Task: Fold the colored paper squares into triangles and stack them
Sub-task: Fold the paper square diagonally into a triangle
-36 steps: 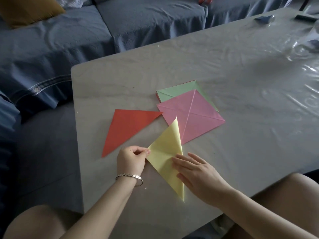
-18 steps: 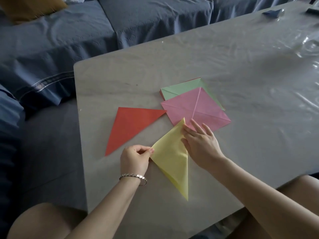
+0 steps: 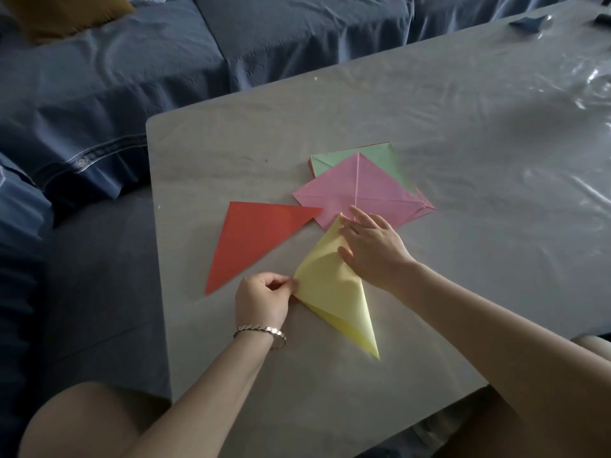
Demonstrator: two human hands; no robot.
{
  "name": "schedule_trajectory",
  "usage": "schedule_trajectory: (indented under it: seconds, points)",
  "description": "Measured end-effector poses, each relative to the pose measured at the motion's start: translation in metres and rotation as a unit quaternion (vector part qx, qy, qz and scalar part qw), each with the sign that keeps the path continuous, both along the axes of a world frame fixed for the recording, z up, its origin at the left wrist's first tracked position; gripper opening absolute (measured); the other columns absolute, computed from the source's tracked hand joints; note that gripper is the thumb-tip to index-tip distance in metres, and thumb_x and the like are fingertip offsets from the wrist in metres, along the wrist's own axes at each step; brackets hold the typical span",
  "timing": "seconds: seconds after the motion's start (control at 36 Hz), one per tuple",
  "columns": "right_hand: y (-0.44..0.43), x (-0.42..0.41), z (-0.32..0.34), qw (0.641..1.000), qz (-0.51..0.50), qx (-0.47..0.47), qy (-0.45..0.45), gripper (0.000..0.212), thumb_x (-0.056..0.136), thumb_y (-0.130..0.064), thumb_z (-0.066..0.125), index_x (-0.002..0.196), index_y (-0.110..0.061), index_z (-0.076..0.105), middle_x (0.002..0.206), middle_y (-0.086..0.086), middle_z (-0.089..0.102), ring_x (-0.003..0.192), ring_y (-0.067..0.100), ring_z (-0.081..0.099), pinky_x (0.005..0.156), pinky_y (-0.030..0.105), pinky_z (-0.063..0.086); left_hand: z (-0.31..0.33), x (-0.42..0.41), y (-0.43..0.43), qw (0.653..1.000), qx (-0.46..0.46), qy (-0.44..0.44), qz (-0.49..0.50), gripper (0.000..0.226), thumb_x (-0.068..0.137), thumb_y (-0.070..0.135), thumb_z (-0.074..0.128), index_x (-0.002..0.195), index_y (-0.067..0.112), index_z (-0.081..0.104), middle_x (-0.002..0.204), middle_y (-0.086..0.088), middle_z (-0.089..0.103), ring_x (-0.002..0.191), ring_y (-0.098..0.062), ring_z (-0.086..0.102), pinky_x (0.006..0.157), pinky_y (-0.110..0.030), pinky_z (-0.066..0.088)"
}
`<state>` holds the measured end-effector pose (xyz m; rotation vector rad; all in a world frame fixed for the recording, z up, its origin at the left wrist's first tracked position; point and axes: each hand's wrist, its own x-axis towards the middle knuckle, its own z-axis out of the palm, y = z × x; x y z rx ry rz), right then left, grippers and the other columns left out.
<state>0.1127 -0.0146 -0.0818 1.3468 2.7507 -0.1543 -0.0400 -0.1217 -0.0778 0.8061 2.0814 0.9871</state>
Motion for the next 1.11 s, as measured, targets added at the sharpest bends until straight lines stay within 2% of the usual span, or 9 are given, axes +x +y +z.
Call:
schedule_trajectory:
  seconds: [0.22,0.36,0.5,0.67,0.75,0.86,0.94,1.03,1.11]
  points:
    - [0.011,-0.001,-0.003,0.998,-0.025,-0.033,0.044,0.051,0.098,-0.032,0.033,0.145,-0.014,0.021,0.151,0.001,0.026,0.14,0.016,0.013,0.11,0.029,0.011,0.0,-0.001,0.0,1.0,-0.004,-0.009,0.002,0.025,0.072,0.01,0.074,0.055,0.025,0.063,0.06,0.004,0.065,0.059,-0.019,0.063,0.065,-0.027,0.051]
    - [0.014,0.01,-0.005,0.989,-0.028,-0.097,0.111,0.052,0.097,-0.034,0.042,0.145,-0.021,0.025,0.155,-0.005,0.017,0.144,0.016,-0.001,0.114,0.032,0.006,0.001,-0.001,0.0,1.0,-0.005,-0.016,0.008,0.026,0.072,0.009,0.074,0.055,0.025,0.063,0.059,0.004,0.064,0.058,-0.018,0.062,0.069,-0.032,0.053]
    - [-0.001,0.03,-0.008,0.986,-0.02,-0.112,0.122,0.075,0.086,-0.049,0.054,0.146,-0.02,0.021,0.156,-0.004,0.007,0.143,0.013,-0.009,0.114,0.028,-0.002,-0.001,-0.001,-0.001,1.0,-0.002,-0.011,0.009,0.024,0.072,0.01,0.074,0.056,0.026,0.064,0.064,0.003,0.067,0.065,-0.022,0.065,0.072,-0.035,0.055]
    - [-0.019,0.042,-0.006,0.989,0.032,-0.112,0.087,0.09,0.077,-0.059,0.059,0.147,-0.018,0.02,0.156,-0.004,0.002,0.138,0.006,-0.017,0.113,0.025,-0.007,0.0,-0.001,0.0,1.0,-0.004,-0.02,0.011,0.024,0.074,0.01,0.073,0.058,0.024,0.064,0.063,0.005,0.065,0.055,-0.017,0.06,0.067,-0.032,0.055]
    - [-0.032,0.047,-0.006,0.988,0.049,-0.136,0.049,0.104,0.071,-0.068,0.058,0.148,-0.016,0.011,0.155,-0.005,-0.005,0.132,0.002,-0.023,0.11,0.022,-0.013,0.0,0.0,-0.001,1.0,-0.004,-0.019,0.009,0.023,0.076,0.011,0.072,0.058,0.024,0.063,0.061,0.004,0.064,0.048,-0.016,0.056,0.06,-0.026,0.049]
    - [-0.049,0.053,-0.007,0.987,0.068,-0.143,0.006,0.131,0.05,-0.089,0.038,0.148,-0.013,-0.002,0.154,-0.003,-0.015,0.133,0.005,-0.029,0.108,0.023,-0.018,-0.001,0.001,-0.001,1.0,0.003,-0.01,0.009,0.024,0.076,0.012,0.072,0.058,0.025,0.062,0.061,0.006,0.063,0.046,-0.014,0.056,0.05,-0.019,0.043]
    - [-0.062,0.055,-0.006,0.986,0.077,-0.145,-0.024,0.134,0.051,-0.085,0.046,0.146,-0.01,-0.011,0.146,-0.004,-0.028,0.136,0.011,-0.029,0.11,0.028,-0.019,-0.001,0.001,-0.001,1.0,0.005,-0.003,0.008,0.023,0.076,0.012,0.071,0.059,0.025,0.063,0.06,0.008,0.062,0.046,-0.013,0.056,0.046,-0.015,0.042]
    - [-0.072,0.055,-0.005,0.986,0.086,-0.137,-0.044,0.136,0.054,-0.084,0.051,0.144,-0.008,-0.016,0.145,0.001,-0.032,0.136,0.017,-0.031,0.11,0.031,-0.02,-0.001,0.001,-0.001,1.0,0.003,0.003,0.007,0.014,0.076,0.012,0.071,0.064,0.018,0.067,0.061,0.008,0.062,0.049,-0.015,0.056,0.053,-0.02,0.045]
    - [-0.076,0.055,-0.004,0.984,0.092,-0.141,-0.055,0.137,0.055,-0.083,0.055,0.144,-0.008,-0.017,0.148,0.004,-0.031,0.135,0.018,-0.033,0.109,0.033,-0.021,-0.001,0.001,-0.001,1.0,0.003,0.01,-0.004,0.022,0.077,0.011,0.07,0.06,0.023,0.063,0.063,0.006,0.063,0.052,-0.016,0.057,0.061,-0.026,0.05]
